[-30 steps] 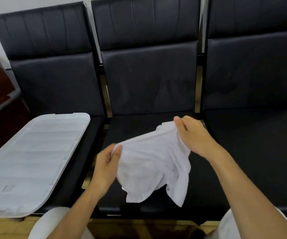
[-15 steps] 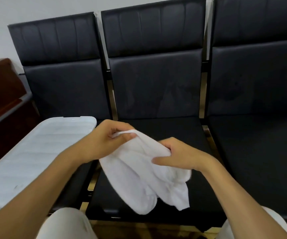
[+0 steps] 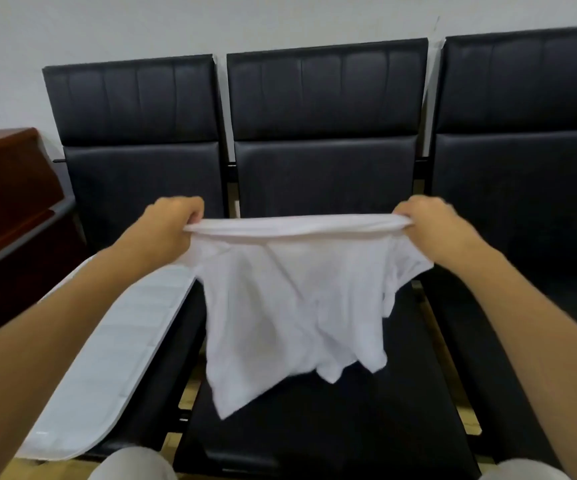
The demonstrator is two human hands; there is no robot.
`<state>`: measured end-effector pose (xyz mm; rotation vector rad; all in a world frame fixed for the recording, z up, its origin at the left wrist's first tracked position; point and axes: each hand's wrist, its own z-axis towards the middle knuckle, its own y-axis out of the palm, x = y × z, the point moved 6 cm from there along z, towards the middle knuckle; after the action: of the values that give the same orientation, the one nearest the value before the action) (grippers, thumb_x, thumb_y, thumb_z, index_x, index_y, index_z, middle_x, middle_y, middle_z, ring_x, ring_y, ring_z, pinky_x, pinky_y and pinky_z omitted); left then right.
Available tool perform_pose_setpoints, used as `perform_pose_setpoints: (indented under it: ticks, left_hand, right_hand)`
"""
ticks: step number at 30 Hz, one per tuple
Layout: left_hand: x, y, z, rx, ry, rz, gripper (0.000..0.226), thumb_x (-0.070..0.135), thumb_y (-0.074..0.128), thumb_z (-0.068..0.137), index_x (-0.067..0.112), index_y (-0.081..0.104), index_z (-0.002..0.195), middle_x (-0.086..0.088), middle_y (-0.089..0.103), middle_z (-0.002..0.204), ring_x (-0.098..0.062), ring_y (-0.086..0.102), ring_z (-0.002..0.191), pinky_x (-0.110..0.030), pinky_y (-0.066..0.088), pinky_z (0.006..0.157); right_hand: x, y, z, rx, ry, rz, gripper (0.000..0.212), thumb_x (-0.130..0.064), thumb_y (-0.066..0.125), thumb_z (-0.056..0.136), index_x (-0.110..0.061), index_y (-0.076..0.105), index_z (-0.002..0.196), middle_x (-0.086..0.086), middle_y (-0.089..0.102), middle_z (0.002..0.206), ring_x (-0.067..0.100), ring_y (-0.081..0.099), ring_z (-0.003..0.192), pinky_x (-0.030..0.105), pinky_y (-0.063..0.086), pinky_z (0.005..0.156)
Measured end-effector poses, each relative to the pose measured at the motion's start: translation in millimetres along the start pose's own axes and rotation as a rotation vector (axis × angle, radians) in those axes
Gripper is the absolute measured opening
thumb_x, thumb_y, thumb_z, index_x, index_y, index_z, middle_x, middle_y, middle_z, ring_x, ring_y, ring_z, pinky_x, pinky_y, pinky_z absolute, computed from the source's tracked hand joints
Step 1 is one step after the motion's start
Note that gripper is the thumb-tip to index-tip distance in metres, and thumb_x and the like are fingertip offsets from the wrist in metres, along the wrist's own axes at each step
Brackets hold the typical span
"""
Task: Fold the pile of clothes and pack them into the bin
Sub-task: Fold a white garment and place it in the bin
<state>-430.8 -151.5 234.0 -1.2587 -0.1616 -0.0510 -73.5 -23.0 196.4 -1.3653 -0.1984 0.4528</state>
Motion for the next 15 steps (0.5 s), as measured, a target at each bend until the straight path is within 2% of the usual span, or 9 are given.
perform_pose_setpoints:
  ticks: [3, 5, 6, 7, 8, 10, 11, 13, 15]
  left_hand:
    - [4, -24, 13, 0.209, 0.014, -0.035, 0.037, -0.014, 0.06, 0.077, 0.019, 0.044, 0.076, -0.003, 0.05, 0.079, -0.026, 0.05, 0.07, -0.032, 0.041, 0.06]
    - [4, -29, 7, 0.292, 0.046, -0.044, 0.031, -0.011, 0.066, 0.078, 0.013, 0.053, 0.093, -0.005, 0.052, 0.09, -0.026, 0.052, 0.077, -0.035, 0.046, 0.065]
    - [4, -28, 1, 0.301, 0.066, -0.035, 0.035, -0.011, 0.069, 0.076, 0.01, 0.058, 0.102, -0.007, 0.052, 0.095, -0.028, 0.054, 0.08, -0.038, 0.048, 0.068]
    - [-1, -20, -5, 0.272, 0.079, -0.015, 0.041, -0.012, 0.071, 0.075, 0.009, 0.061, 0.108, -0.01, 0.053, 0.098, -0.031, 0.056, 0.083, -0.042, 0.05, 0.072]
    - [-4, -11, -11, 0.207, 0.08, 0.007, 0.043, -0.012, 0.071, 0.074, 0.009, 0.065, 0.11, -0.011, 0.056, 0.099, -0.034, 0.058, 0.086, -0.046, 0.051, 0.076]
    - [-15, 18, -29, -0.031, 0.026, 0.055, 0.037, -0.01, 0.064, 0.079, 0.016, 0.072, 0.103, -0.011, 0.064, 0.101, -0.036, 0.062, 0.094, -0.047, 0.05, 0.085]
    - [-18, 36, -44, -0.183, -0.001, 0.071, 0.035, -0.007, 0.061, 0.081, 0.023, 0.074, 0.095, -0.008, 0.068, 0.1, -0.034, 0.064, 0.096, -0.044, 0.05, 0.087]
    - [-19, 74, -85, -0.431, -0.002, 0.072, 0.034, 0.002, 0.059, 0.081, 0.035, 0.066, 0.076, 0.002, 0.068, 0.093, -0.024, 0.064, 0.091, -0.038, 0.051, 0.084]
    - [-15, 110, -127, -0.58, 0.063, 0.184, 0.02, 0.014, 0.055, 0.087, 0.033, 0.061, 0.091, 0.005, 0.062, 0.098, -0.019, 0.061, 0.094, -0.033, 0.049, 0.08]
  right_hand:
    - [25, -37, -1, 0.301, 0.034, 0.129, 0.02, -0.003, 0.055, 0.09, -0.01, 0.068, 0.104, 0.007, 0.05, 0.096, 0.036, 0.056, 0.091, 0.048, 0.052, 0.078]
    - [30, -38, -21, 0.376, -0.013, 0.125, 0.018, -0.001, 0.059, 0.089, -0.008, 0.067, 0.104, 0.008, 0.05, 0.097, 0.033, 0.055, 0.086, 0.05, 0.052, 0.073]
    - [33, -32, -29, 0.357, -0.028, 0.087, 0.018, 0.0, 0.06, 0.087, -0.008, 0.068, 0.102, 0.008, 0.05, 0.096, 0.032, 0.055, 0.083, 0.049, 0.052, 0.071]
    - [35, -20, -34, 0.268, -0.023, 0.009, 0.018, 0.0, 0.062, 0.085, -0.008, 0.068, 0.1, 0.008, 0.049, 0.095, 0.032, 0.055, 0.081, 0.047, 0.052, 0.07]
    - [39, -1, -39, 0.1, 0.01, -0.1, 0.017, -0.002, 0.064, 0.084, -0.009, 0.068, 0.098, 0.007, 0.048, 0.096, 0.031, 0.055, 0.081, 0.044, 0.052, 0.071]
    - [47, 36, -58, -0.241, 0.066, -0.227, 0.008, -0.013, 0.065, 0.088, -0.014, 0.066, 0.095, 0.005, 0.053, 0.101, 0.026, 0.058, 0.086, 0.031, 0.048, 0.074]
    - [47, 53, -72, -0.355, 0.063, -0.186, 0.004, -0.02, 0.064, 0.091, -0.017, 0.067, 0.092, 0.005, 0.059, 0.102, 0.024, 0.061, 0.09, 0.027, 0.043, 0.074]
    - [45, 86, -107, -0.504, 0.04, -0.038, 0.014, -0.029, 0.063, 0.091, -0.021, 0.071, 0.083, 0.002, 0.065, 0.093, 0.019, 0.062, 0.088, 0.024, 0.038, 0.072]
    - [39, 120, -142, -0.661, 0.022, 0.038, 0.018, -0.029, 0.063, 0.087, -0.017, 0.067, 0.074, -0.001, 0.063, 0.082, 0.017, 0.06, 0.081, 0.025, 0.038, 0.068]
